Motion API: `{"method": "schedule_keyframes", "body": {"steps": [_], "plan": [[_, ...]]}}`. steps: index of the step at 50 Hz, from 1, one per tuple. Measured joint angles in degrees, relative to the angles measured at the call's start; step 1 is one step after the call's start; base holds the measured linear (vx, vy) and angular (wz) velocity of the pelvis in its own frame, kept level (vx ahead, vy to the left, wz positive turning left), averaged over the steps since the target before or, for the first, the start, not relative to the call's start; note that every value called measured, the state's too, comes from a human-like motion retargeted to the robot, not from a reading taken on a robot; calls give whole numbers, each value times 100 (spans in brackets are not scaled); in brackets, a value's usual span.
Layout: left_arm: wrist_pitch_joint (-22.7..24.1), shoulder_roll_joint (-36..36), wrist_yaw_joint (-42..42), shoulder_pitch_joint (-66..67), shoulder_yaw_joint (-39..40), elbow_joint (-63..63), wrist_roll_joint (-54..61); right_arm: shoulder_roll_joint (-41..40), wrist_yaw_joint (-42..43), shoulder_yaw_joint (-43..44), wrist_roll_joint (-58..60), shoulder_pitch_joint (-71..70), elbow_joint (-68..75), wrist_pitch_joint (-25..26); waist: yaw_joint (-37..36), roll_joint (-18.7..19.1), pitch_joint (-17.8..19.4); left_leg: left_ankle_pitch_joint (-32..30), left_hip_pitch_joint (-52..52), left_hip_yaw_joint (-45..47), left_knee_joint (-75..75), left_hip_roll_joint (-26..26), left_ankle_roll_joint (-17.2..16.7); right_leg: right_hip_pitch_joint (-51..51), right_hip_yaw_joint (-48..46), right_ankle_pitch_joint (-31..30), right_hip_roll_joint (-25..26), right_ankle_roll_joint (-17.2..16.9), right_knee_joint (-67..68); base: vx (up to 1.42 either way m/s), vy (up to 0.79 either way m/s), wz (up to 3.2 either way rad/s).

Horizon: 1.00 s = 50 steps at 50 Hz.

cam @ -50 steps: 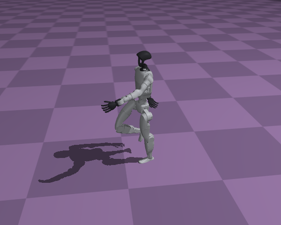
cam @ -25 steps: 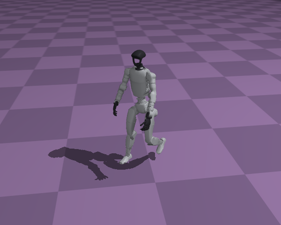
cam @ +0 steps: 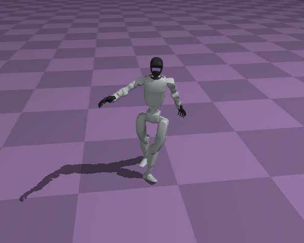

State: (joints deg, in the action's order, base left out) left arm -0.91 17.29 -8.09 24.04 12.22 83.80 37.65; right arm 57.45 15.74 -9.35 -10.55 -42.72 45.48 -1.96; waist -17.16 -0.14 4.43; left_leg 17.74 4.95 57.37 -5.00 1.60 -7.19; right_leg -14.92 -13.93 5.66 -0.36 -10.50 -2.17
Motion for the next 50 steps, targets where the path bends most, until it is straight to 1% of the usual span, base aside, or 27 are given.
{"method": "schedule_keyframes", "body": {"steps": [2, 3, 5, 7, 9, 13, 15, 16, 18, 20, 22, 25, 28, 30, 32, 33, 34, 35, 37, 38, 40, 42, 43, 45, 47, 48, 50], "plan": [[-140, -348, 432, -511, 72, -105, 213, -130, -513, 139, 703, 992, -420, -11, 405, 302, 84, 28, -292, -452, 0, -63, -170, -175, -339, -391, 181, 123, 489, 52, 20, 273], [-241, -490, 684, -799, 63, -195, 301, -233, -812, 242, 1091, 1556, -574, -1, 575, 435, 117, 33, -447, -808, 0, -104, -187, -94, -491, -589, 212, 187, 1057, 50, 19, 274], [-386, -623, 1243, -1503, -164, -416, 263, -610, -1445, 458, 1828, 2731, -663, 52, 650, 472, -80, 69, -444, -1501, 0, -145, -133, 954, -581, -722, -18, -20, 3329, 44, 15, 255], [-361, -686, 1442, -2271, -557, -840, 294, -1223, -1981, 367, 2309, 3602, -345, 193, 882, 455, -216, 91, -399, -2360, 0, -109, -8, 1942, -345, -884, -97, -275, 5184, 40, 9, 312], [-376, -684, 1688, -2997, -1067, -1468, 196, -1942, -2753, 194, 2560, 4245, 193, 356, 1193, 534, -200, 104, -493, -3211, 0, -154, 58, 2684, -18, -790, 89, -421, 6709, 39, 0, 361], [-492, -328, 2603, -4416, -2237, -3057, -553, -3325, -4612, -90, 2470, 5086, 1408, 542, 1859, 808, -40, 133, -739, -4883, 60, -361, 216, 3797, 233, -366, 463, -427, 9200, 39, -2, 371], [-428, -20, 2955, -5114, -2709, -3834, -963, -3878, -5124, -275, 2282, 5474, 1800, 566, 2165, 951, 7, 182, -821, -5641, 155, -501, 324, 4283, 195, -294, 502, -274, 10109, 38, -3, 333], [-362, 140, 2988, -5450, -2884, -4168, -1065, -4094, -5192, -403, 2198, 5695, 1873, 567, 2306, 1006, 25, 193, -894, -5972, 163, -572, 377, 4506, 172, -219, 490, -159, 10419, 39, -6, 306], [-222, 441, 2893, -6089, -3175, -4753, -1128, -4450, -5166, -688, 2093, 6168, 1887, 550, 2594, 1077, 83, 200, -1102, -6589, 143, -694, 479, 4880, 123, 55, 397, 96, 10858, 42, -7, 289], [-61, 683, 2603, -6629, -3374, -5187, -1009, -4657, -4937, -1000, 2126, 6673, 1714, 480, 2859, 1090, 148, 202, -1370, -7120, 108, -789, 560, 5128, 27, 486, 172, 390, 10968, 44, -10, 272], [101, 881, 2252, -7144, -3486, -5419, -798, -4711, -4687, -1290, 2237, 7015, 1468, 382, 3123, 1002, 241, 178, -1610, -7606, 79, -816, 608, 5264, -148, 940, -201, 635, 10704, 43, -15, 255], [336, 1049, 1921, -7791, -3529, -5482, -574, -4614, -4555, -1613, 2299, 7201, 1241, 277, 3377, 836, 313, 137, -1842, -8189, 81, -819, 622, 5386, -449, 1374, -658, 809, 9637, 42, -19, 209], [519, 983, 1956, -8092, -3400, -5337, -470, -4447, -4605, -1787, 2208, 7092, 1443, 287, 3371, 751, 186, 115, -1885, -8552, 143, -820, 563, 5307, -645, 1399, -703, 763, 7440, 42, -23, 150], [610, 836, 2041, -8095, -3221, -5204, -326, -4348, -4541, -1858, 2259, 6896, 1850, 333, 3280, 704, 29, 100, -1875, -8741, 195, -758, 501, 4991, -657, 1220, -607, 708, 5369, 47, -24, 132], [680, 638, 1963, -7953, -2972, -5044, -50, -4250, -4329, -1922, 2591, 6531, 2464, 413, 3208, 554, -33, 47, -2011, -9025, 202, -527, 459, 4253, -514, 747, -591, 621, 2934, 56, -27, 157], [721, 541, 1825, -7855, -2842, -4950, 122, -4196, -4191, -1963, 2871, 6286, 2799, 474, 3197, 431, 24, 2, -2187, -9232, 180, -358, 454, 3767, -403, 432, -663, 541, 1801, 64, -30, 169], [773, 460, 1662, -7725, -2754, -4833, 251, -4166, -4051, -2023, 3234, 6020, 3127, 534, 3155, 306, 134, -48, -2411, -9446, 168, -222, 442, 3325, -307, 131, -747, 407, 1003, 68, -31, 162], [832, 388, 1486, -7578, -2687, -4704, 359, -4148, -3909, -2091, 3638, 5744, 3453, 594, 3097, 180, 270, -100, -2658, -9663, 161, -101, 425, 2906, -218, -164, -837, 247, 372, 68, -32, 117], [825, 291, 1299, -7081, -2697, -4354, 372, -4133, -3712, -2316, 4204, 5219, 3922, 684, 2733, 18, 443, -327, -2960, -9878, 300, 80, 378, 2437, -26, -575, -907, 52, -14, 65, -32, 49], [731, 263, 1262, -6758, -2728, -4146, 317, -4092, -3643, -2428, 4350, 4979, 4044, 746, 2499, -37, 499, -492, -3037, -9861, 457, 187, 359, 2255, 64, -704, -922, 30, -65, 65, -33, -5], [403, 278, 1212, -5985, -2795, -3686, 20, -3923, -3496, -2525, 4390, 4463, 4098, 921, 2026, -173, 634, -766, -3003, -9451, 1195, 561, 377, 1862, 208, -763, -1015, 129, -64, 65, -33, -32], [-49, 376, 1191, -5118, -2863, -3142, -671, -3642, -3243, -2426, 3924, 3855, 3905, 1114, 1721, -386, 602, -557, -1959, -8329, 3437, 1177, 541, 1692, 236, -582, -1272, 296, 40, 58, -29, 0], [-233, 435, 1190, -4699, -2886, -2836, -1068, -3487, -3002, -2326, 3481, 3491, 3780, 1173, 1680, -417, 408, -331, -967, -7631, 4928, 1290, 673, 1825, 175, -479, -1330, 393, 99, 52, -24, 48], [-480, 549, 1136, -3825, -2846, -2215, -1782, -3203, -2270, -1846, 2527, 2718, 3528, 1169, 1619, -451, 104, 54, 686, -6407, 7283, 1095, 1060, 2003, 71, -260, -1384, 525, 218, 51, -21, 55], [-634, 617, 1083, -2922, -2630, -1619, -2344, -2996, -1623, -1075, 1530, 1926, 3237, 1018, 1467, -499, 38, 513, 1671, -5581, 8848, 768, 1458, 1929, 95, -86, -1389, 605, 295, 54, -20, 0], [-689, 628, 1079, -2489, -2467, -1335, -2551, -2921, -1417, -687, 1024, 1524, 3083, 920, 1357, -518, 30, 735, 2069, -5284, 9453, 648, 1591, 1879, 147, -24, -1368, 646, 316, 55, -19, -43], [-762, 618, 1114, -1658, -2069, -838, -2751, -2825, -1235, -30, 138, 733, 2784, 737, 1097, -554, 32, 1068, 2767, -4837, 10317, 506, 1695, 1762, 291, 69, -1315, 727, 322, 55, -16, -71]]}}
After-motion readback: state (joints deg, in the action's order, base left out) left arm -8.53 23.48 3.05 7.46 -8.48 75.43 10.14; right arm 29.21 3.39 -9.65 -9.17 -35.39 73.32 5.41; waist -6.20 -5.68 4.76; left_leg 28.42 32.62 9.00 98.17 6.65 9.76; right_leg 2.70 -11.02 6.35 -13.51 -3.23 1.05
